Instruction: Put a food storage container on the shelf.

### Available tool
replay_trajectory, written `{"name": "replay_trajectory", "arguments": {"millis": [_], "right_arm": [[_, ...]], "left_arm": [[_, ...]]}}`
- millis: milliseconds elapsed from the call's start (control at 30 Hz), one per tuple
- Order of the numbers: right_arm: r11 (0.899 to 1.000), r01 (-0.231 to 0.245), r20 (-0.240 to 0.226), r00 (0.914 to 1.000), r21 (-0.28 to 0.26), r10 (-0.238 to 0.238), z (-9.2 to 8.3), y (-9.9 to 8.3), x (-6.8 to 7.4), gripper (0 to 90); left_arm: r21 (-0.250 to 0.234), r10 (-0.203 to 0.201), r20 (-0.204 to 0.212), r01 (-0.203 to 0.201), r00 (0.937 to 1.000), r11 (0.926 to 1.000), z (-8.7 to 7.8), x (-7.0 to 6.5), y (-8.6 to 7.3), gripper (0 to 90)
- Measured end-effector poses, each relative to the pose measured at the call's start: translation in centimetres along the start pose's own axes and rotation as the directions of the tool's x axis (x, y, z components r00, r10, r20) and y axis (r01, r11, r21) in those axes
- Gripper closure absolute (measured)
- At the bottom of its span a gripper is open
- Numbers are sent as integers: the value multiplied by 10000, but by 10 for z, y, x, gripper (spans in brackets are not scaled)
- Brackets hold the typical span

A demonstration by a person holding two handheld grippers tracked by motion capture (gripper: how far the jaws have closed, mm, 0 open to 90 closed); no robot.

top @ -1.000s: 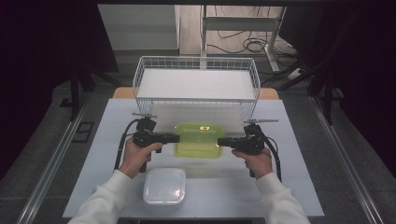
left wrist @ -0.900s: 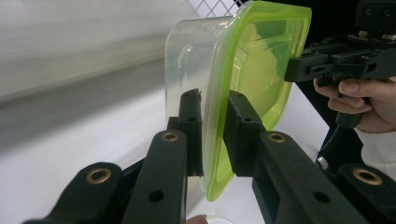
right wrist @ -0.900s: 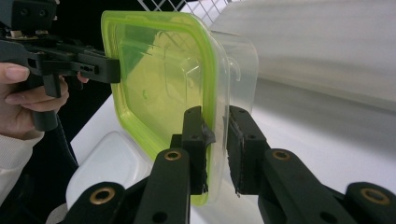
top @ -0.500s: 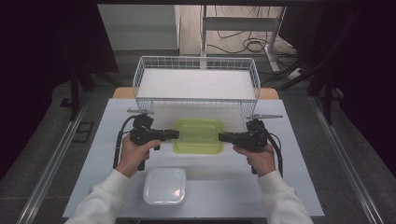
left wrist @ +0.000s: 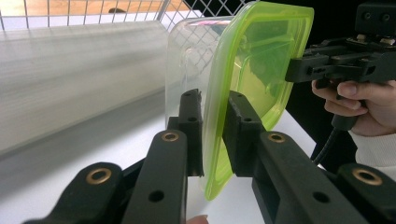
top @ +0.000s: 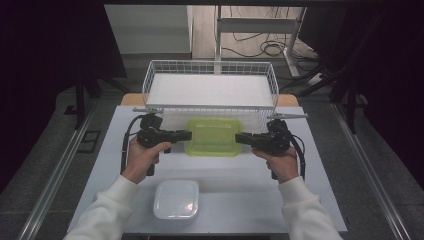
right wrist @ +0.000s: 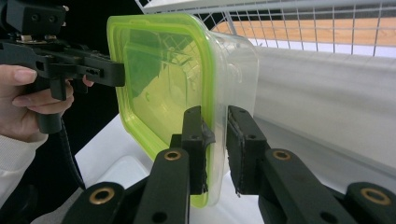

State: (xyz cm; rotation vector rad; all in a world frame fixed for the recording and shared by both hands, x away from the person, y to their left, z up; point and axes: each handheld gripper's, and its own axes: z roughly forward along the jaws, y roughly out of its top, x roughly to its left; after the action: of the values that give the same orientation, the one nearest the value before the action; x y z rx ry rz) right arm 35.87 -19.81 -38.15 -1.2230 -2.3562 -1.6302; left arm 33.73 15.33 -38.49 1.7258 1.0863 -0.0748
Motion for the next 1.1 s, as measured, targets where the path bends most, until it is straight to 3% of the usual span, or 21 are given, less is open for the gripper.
{"name": "replay_trajectory", "arguments": {"millis": [400, 733, 1100], "right_arm": [[9991, 403, 105, 9991, -133, -402, -5, 16, 8, 771], [9966, 715, 156, 9974, -416, -709, -12, 38, 16, 771], [9952, 866, 239, 9960, -446, -856, -14, 64, 16, 773]], "left_arm": [[-196, 291, -78, -292, 9995, 9994, -9, -7, 14, 782], [-427, 650, -167, -657, 9977, 9969, -19, -15, 37, 783], [-686, 494, -55, -497, 9988, 9964, -20, -12, 56, 783]]}}
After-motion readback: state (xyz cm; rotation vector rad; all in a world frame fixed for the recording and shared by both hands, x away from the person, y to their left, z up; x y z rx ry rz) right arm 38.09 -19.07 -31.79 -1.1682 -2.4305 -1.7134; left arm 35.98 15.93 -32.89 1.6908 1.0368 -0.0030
